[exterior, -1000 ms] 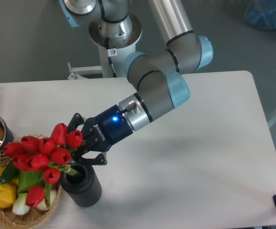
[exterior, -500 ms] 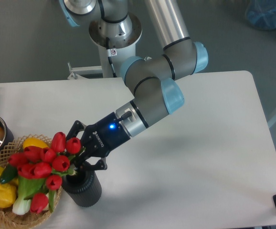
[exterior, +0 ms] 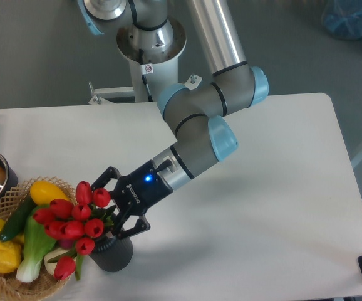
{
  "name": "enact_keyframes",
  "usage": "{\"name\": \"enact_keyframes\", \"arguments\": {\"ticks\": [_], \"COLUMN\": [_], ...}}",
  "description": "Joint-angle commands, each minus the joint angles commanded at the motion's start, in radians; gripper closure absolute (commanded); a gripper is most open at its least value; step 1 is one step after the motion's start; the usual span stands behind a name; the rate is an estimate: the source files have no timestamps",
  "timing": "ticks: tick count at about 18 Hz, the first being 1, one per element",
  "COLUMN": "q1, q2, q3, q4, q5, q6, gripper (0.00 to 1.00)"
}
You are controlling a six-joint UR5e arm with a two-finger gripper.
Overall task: Insert the flowers into the vase
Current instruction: 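Open the gripper and withdraw it from the tulips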
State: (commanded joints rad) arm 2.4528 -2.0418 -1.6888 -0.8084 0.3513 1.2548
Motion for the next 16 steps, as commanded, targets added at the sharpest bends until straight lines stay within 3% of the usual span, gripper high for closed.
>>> {"name": "enact_keyframes", "arguments": {"ticks": [1,2,7,16], "q1": [0.009,0.021,0.061,0.198], "q2": [0.003,0.012,0.043,0.117], "q3": [-0.003,-0.002,0.011,0.015], "q4": [0.0,0.002,0.002,0.005], "q5": [0.008,0.011,0.017,0.222], "q6": [0.006,0.014,0.023,0.133], "gripper": [0.02,0.0,0.0,0.0]}}
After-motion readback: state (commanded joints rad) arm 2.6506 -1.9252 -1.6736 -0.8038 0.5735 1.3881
